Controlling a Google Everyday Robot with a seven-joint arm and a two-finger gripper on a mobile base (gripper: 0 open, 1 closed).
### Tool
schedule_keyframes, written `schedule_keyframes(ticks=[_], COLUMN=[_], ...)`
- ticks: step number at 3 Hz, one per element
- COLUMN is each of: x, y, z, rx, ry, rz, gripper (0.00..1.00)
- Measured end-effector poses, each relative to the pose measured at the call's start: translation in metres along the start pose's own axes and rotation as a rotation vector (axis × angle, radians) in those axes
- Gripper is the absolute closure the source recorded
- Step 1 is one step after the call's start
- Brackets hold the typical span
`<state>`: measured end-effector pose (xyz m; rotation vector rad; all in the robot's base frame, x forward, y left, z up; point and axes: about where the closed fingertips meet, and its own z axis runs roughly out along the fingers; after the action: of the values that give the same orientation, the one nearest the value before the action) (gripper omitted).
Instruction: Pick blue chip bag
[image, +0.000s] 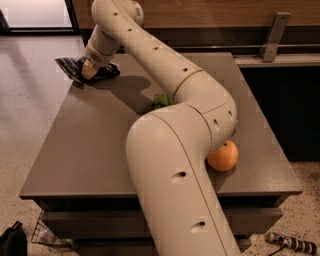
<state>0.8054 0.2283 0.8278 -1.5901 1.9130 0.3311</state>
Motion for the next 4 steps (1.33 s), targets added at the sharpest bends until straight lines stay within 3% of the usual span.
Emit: schedule_keyframes(ticks=[1, 2, 3, 4], x=[0.000, -0.011, -0.041, -0.045], y=[0.000, 0.000, 0.012, 0.013], z=[0.000, -0.043, -0.145, -0.162], rx=[0.000, 0.049, 0.153, 0.180], ry=[0.000, -0.009, -0.033, -0.033], rz=[0.000, -0.023, -0.070, -0.075], gripper=[1.00, 1.00, 1.00, 1.00])
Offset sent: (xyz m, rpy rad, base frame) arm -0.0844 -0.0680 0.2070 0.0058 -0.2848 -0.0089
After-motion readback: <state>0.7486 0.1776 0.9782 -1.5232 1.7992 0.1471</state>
